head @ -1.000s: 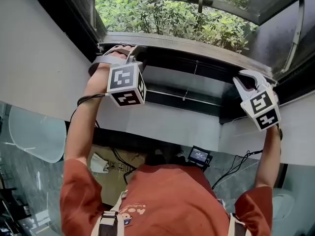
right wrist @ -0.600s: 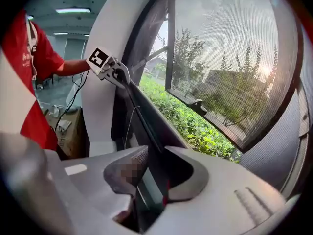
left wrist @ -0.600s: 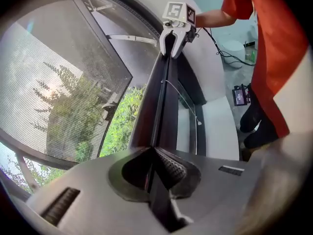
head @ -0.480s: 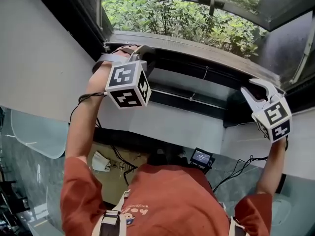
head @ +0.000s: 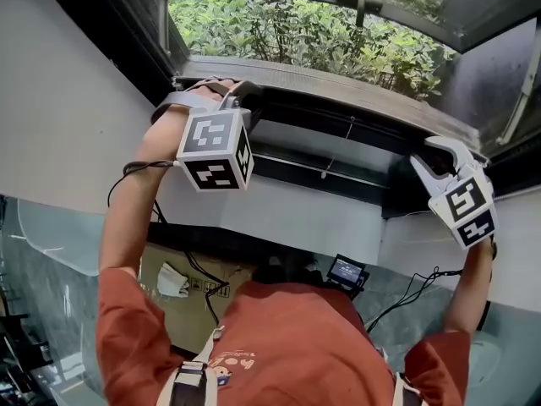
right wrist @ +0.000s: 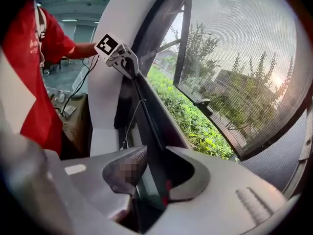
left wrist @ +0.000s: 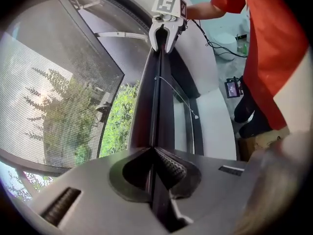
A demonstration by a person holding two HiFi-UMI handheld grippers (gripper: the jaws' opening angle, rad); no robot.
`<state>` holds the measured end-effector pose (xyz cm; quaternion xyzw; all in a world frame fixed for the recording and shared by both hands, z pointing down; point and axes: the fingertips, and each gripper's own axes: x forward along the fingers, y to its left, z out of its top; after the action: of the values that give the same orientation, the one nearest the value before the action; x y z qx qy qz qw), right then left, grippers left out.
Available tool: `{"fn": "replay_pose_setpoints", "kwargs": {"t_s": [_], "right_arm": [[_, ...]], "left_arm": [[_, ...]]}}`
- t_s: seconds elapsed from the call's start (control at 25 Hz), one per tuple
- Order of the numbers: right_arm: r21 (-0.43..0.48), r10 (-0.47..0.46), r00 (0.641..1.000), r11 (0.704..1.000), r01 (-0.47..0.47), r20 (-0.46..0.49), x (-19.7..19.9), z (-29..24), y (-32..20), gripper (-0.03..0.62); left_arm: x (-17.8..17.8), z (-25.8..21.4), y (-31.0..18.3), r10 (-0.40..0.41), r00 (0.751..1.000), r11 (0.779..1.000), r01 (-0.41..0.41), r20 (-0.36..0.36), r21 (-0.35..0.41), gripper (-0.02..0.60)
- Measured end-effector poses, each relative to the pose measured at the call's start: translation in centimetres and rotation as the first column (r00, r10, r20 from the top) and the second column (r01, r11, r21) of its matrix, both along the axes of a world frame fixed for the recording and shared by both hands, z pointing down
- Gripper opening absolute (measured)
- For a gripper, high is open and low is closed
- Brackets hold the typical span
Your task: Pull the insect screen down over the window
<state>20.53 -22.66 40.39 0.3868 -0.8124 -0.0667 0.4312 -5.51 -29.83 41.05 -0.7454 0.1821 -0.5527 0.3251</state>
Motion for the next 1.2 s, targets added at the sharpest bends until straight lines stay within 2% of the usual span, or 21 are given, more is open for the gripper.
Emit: {"fn": "replay_pose_setpoints", "kwargs": {"t_s": [0.12, 0.2, 0.28, 0.32, 0.44, 0.6, 0.72, 0.8, 0.84, 0.92, 1.0, 1.08, 1.2], "right_arm": [[0.003, -0.013, 0.999, 1.0, 0.013, -0.04, -0.3, 0.2, -0.1, 0.132], [0.002, -0.019, 0.998, 1.0, 0.019, -0.061, -0.2, 0.3, 0.0, 0.132], [0.007, -0.023, 0.997, 1.0, 0.023, -0.073, -0.2, 0.4, 0.1, 0.138], [0.011, -0.023, 0.997, 1.0, 0.024, -0.08, -0.1, 0.4, 0.1, 0.138], [0.034, -0.016, 0.992, 0.999, 0.021, -0.121, 0.0, 0.6, 0.0, 0.138], [0.085, -0.001, 0.967, 0.996, 0.024, -0.255, 0.0, 1.3, -0.1, 0.137], [0.11, 0.009, 0.96, 0.994, 0.023, -0.281, -0.1, 1.3, -0.3, 0.129], [0.132, 0.02, 0.958, 0.991, 0.019, -0.286, -0.1, 1.2, -0.7, 0.084], [0.135, 0.023, 0.954, 0.991, 0.019, -0.3, -0.2, 1.2, -0.9, 0.087], [0.143, 0.025, 0.945, 0.989, 0.023, -0.326, -0.3, 1.2, -1.0, 0.097], [0.152, 0.026, 0.954, 0.988, 0.021, -0.3, -0.3, 1.1, -1.0, 0.097], [0.158, 0.02, 0.967, 0.987, 0.021, -0.253, -0.3, 1.0, -0.8, 0.098], [0.166, 0.014, 0.974, 0.986, 0.024, -0.225, -0.4, 1.1, -0.5, 0.138]], "left_arm": [[-0.2, -0.1, -0.1, -0.002, 1.0, 1.0, 0.002, 0.015, -0.005, 0.003], [-0.2, 0.3, 0.4, -0.002, 1.0, 0.998, 0.003, 0.016, -0.059, 0.005], [-0.3, 1.0, 1.5, -0.001, 1.0, 0.99, 0.005, 0.027, -0.143, 0.209], [-0.3, 1.3, 1.8, -0.001, 0.999, 0.988, 0.007, 0.04, -0.152, 0.213], [-0.2, 1.4, 1.6, -0.002, 0.998, 0.993, 0.008, 0.06, -0.114, 0.216], [-0.3, 1.7, 1.3, 0.006, 0.998, 1.0, -0.004, 0.06, -0.031, 0.216], [-0.2, 1.8, 1.0, -0.012, 0.998, 0.999, 0.01, 0.062, 0.031, 0.216], [0.1, 1.4, 0.4, -0.024, 0.997, 0.995, 0.017, 0.07, 0.1, 0.173], [0.2, 1.2, 0.1, -0.029, 0.997, 0.991, 0.02, 0.065, 0.129, 0.138], [0.2, 1.1, 0.0, -0.031, 1.0, 0.992, 0.031, -0.001, 0.124, 0.129], [0.3, 1.1, 0.1, -0.032, 0.998, 0.995, 0.037, -0.062, 0.092, 0.134], [0.2, 1.2, 0.3, -0.03, 0.998, 0.997, 0.034, -0.053, 0.075, 0.161], [0.1, 1.5, 0.6, -0.024, 1.0, 0.997, 0.025, -0.014, 0.074, 0.192]]}}
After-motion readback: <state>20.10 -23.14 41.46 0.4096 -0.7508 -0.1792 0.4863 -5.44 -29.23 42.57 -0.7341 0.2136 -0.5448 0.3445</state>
